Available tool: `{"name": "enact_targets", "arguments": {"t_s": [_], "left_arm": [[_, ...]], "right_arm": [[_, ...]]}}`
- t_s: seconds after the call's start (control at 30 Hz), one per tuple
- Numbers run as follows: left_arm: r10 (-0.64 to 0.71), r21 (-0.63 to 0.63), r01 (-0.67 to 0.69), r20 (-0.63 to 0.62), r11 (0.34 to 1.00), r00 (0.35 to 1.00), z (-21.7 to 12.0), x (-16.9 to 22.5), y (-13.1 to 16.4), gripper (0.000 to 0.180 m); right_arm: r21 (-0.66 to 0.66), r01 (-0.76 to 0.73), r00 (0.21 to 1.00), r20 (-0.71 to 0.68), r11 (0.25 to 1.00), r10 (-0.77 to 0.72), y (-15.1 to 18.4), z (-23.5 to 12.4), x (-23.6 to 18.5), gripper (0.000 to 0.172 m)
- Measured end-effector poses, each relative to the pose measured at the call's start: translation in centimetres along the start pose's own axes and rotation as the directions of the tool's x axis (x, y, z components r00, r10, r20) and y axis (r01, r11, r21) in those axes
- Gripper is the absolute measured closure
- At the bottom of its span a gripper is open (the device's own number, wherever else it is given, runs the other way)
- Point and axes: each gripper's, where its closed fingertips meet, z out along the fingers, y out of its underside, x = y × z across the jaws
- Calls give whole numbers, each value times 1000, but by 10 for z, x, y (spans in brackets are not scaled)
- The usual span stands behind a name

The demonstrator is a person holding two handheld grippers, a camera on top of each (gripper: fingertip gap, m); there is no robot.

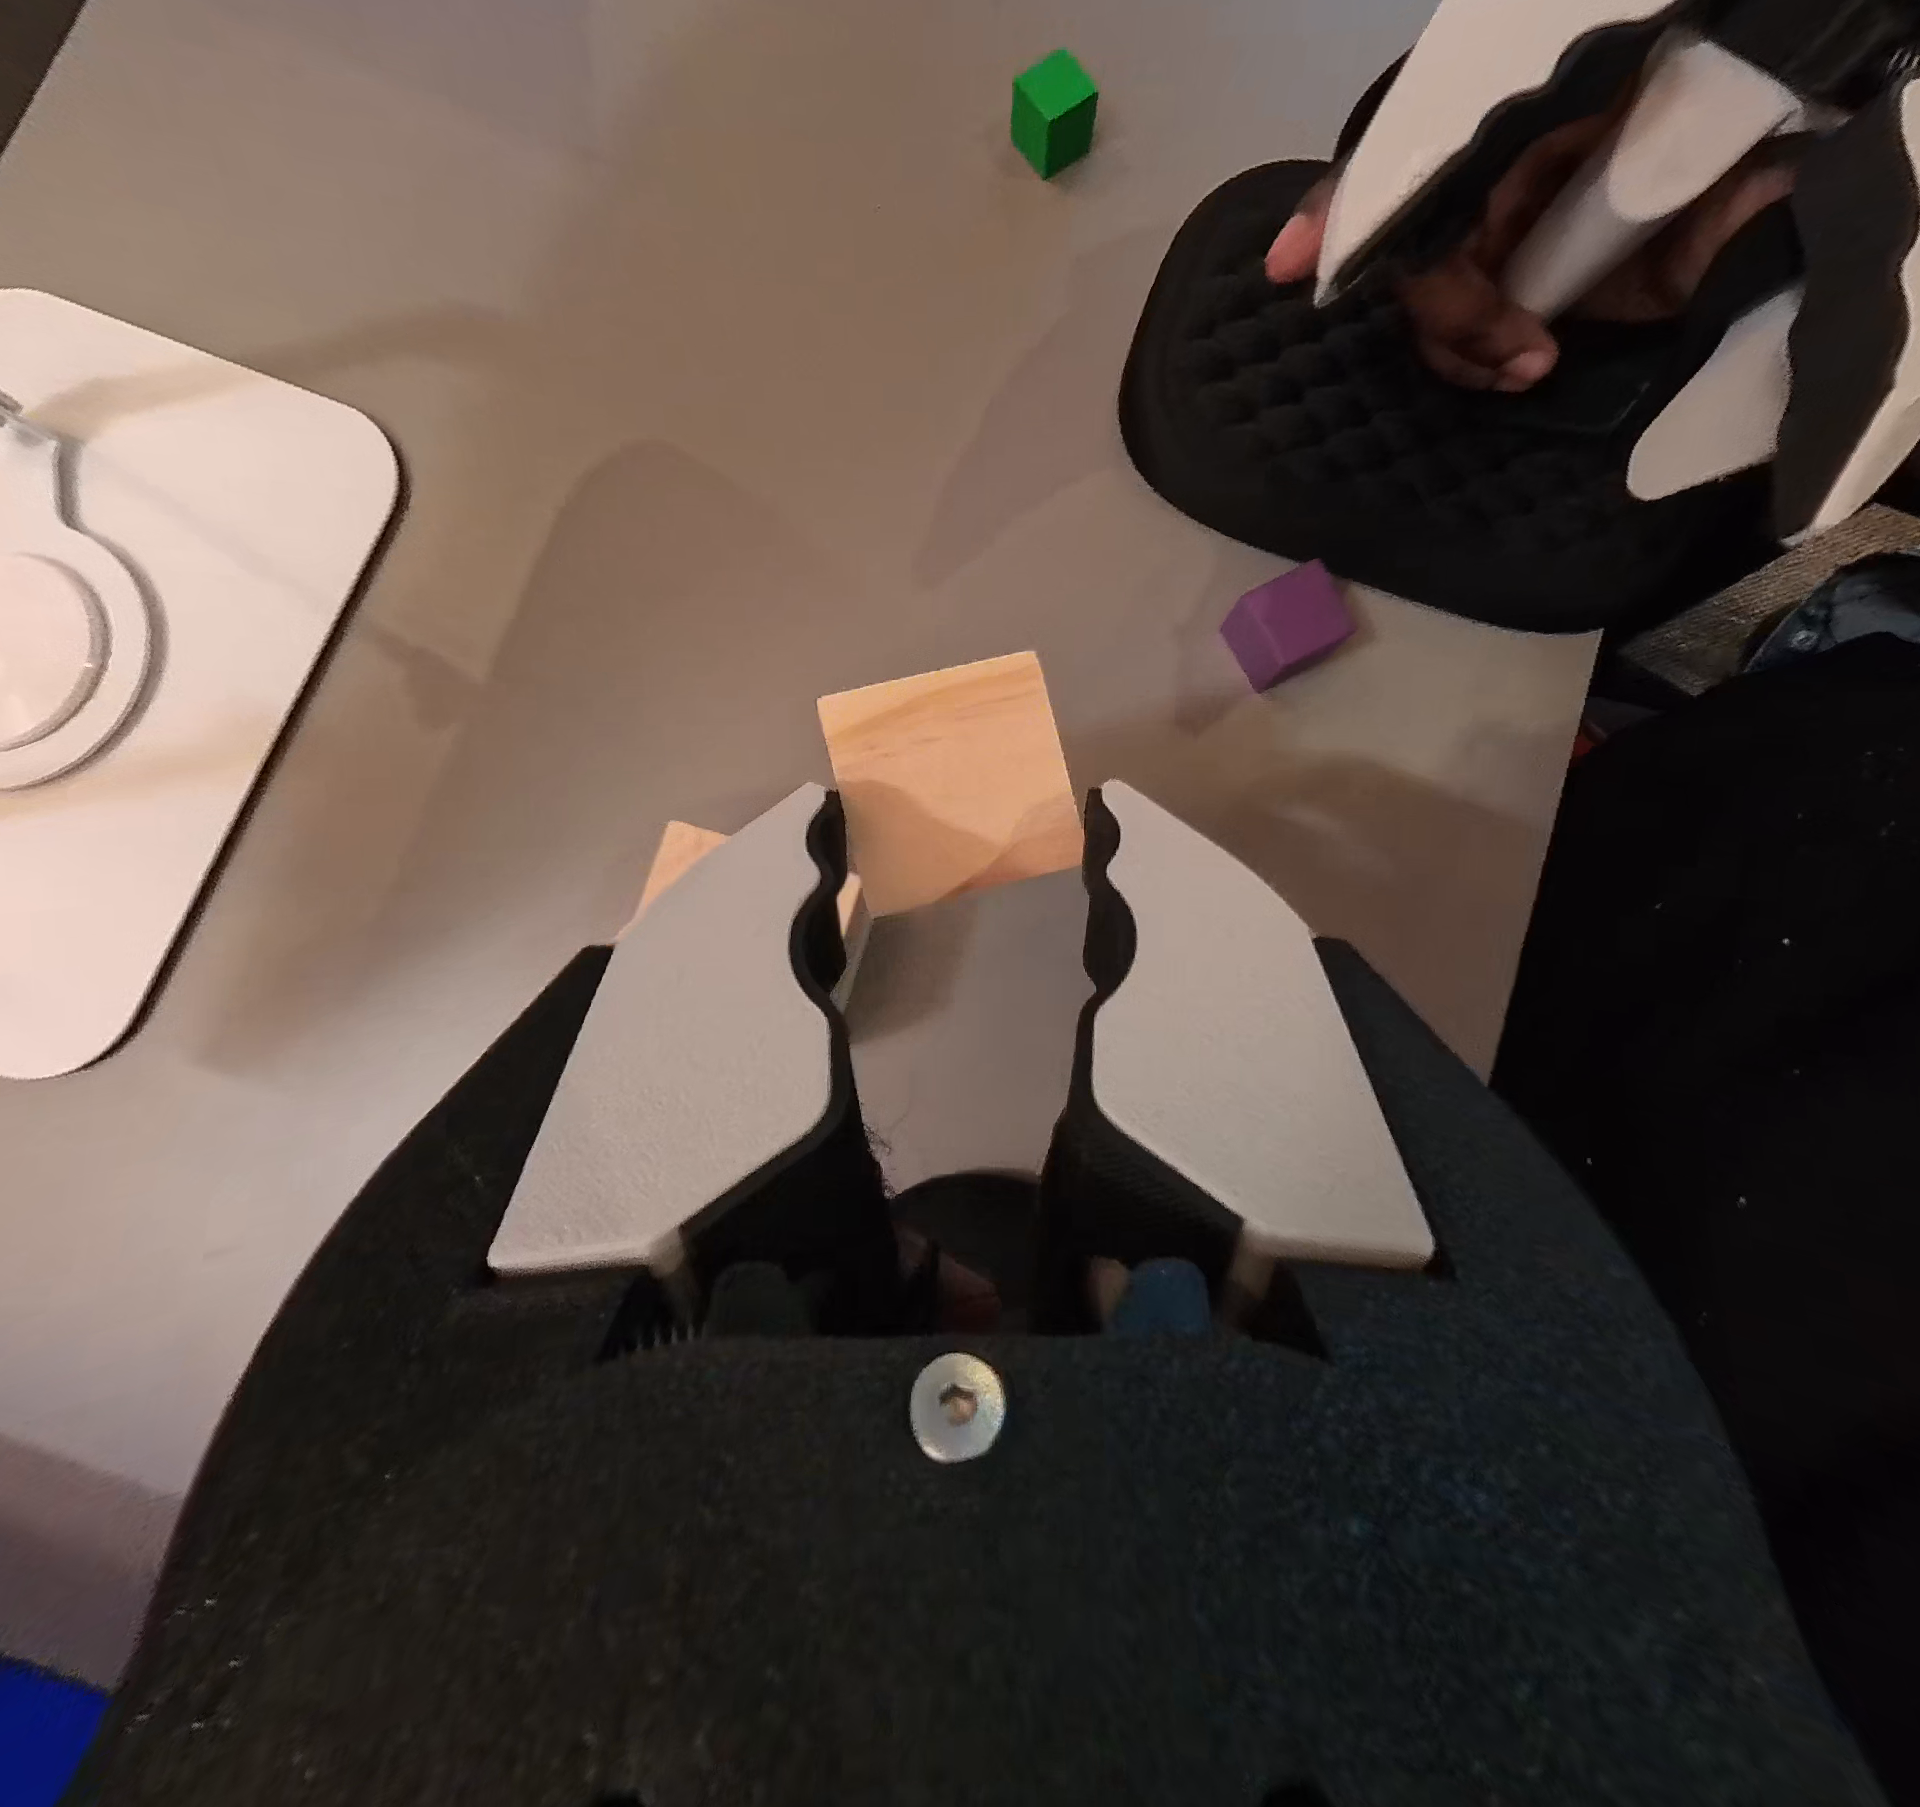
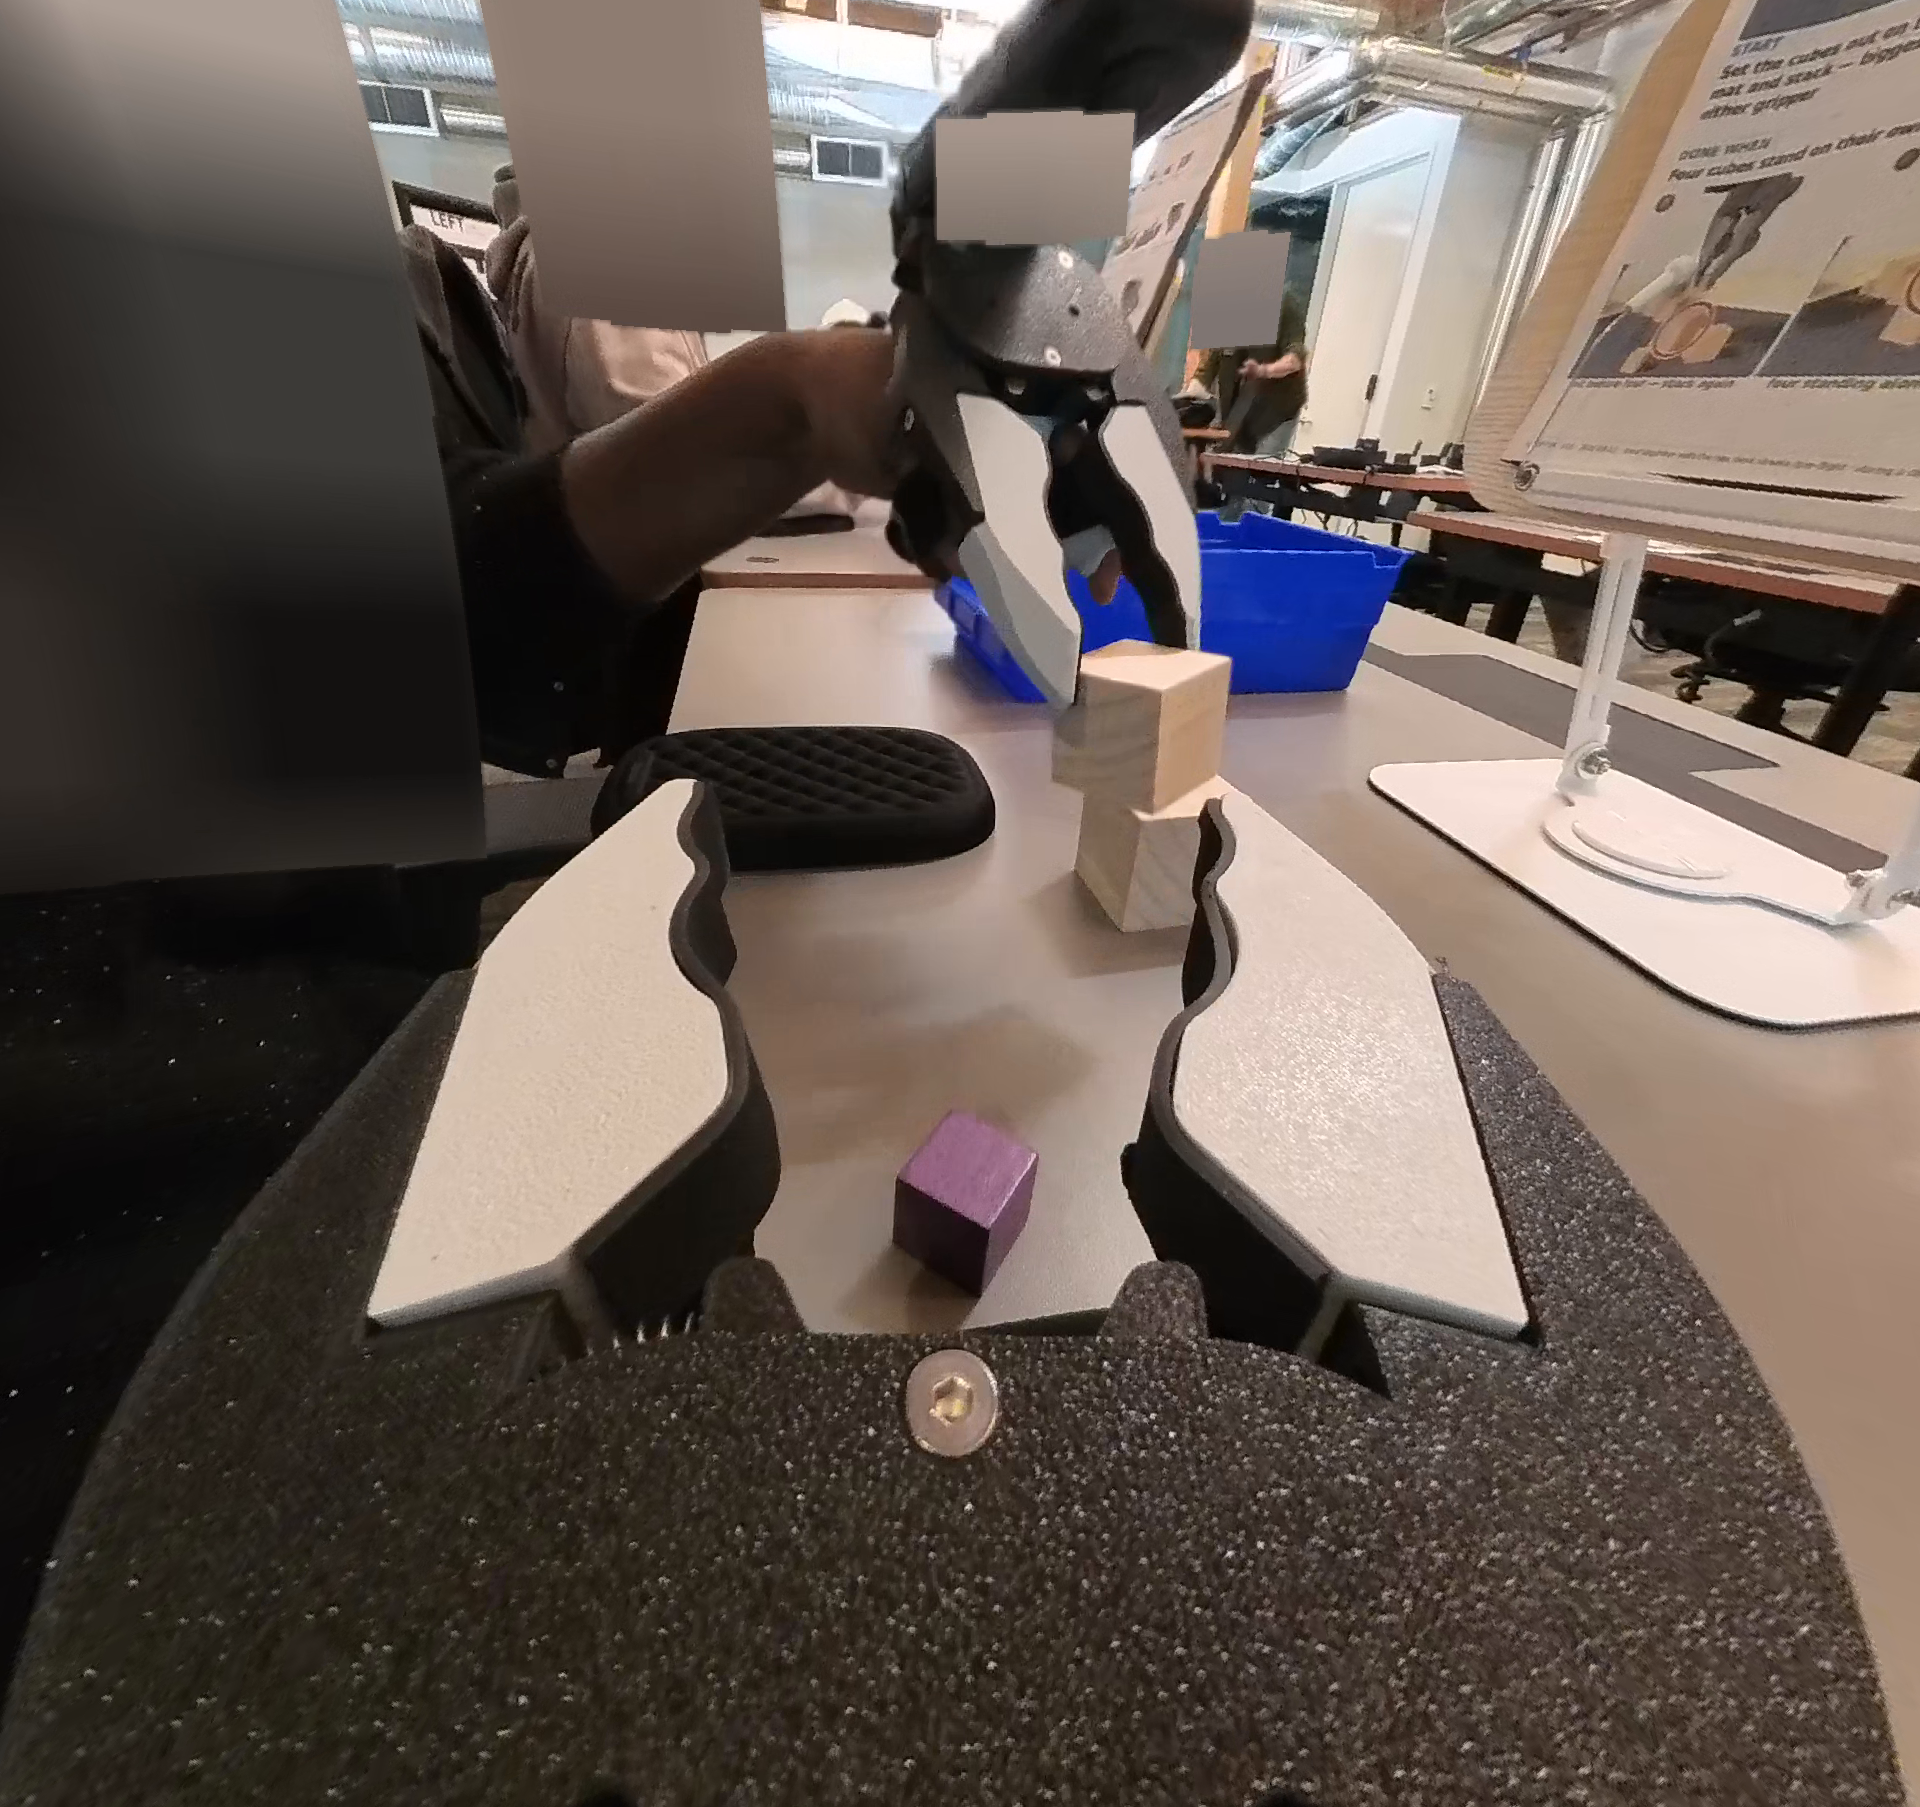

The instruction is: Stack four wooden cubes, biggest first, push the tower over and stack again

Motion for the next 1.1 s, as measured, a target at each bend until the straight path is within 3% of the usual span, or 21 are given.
{"name": "enact_targets", "arguments": {"t_s": [0.33,0.6,0.83,1.1], "left_arm": [[89,-3,-89,-93,996,992,-15,-17,8,137],[186,-81,-198,-130,977,974,-15,-31,26,137],[333,-78,-374,-315,924,889,-14,-36,36,137],[335,-56,-382,-374,923,865,1,-50,36,137]], "right_arm": [[-2,-3,1000,-2,1000,3,0,0,1,87],[1,-8,1000,0,1000,8,0,0,1,87],[-1,-2,1000,-2,1000,2,0,1,0,88],[10,-13,1000,-1,1000,13,-1,0,1,88]]}}
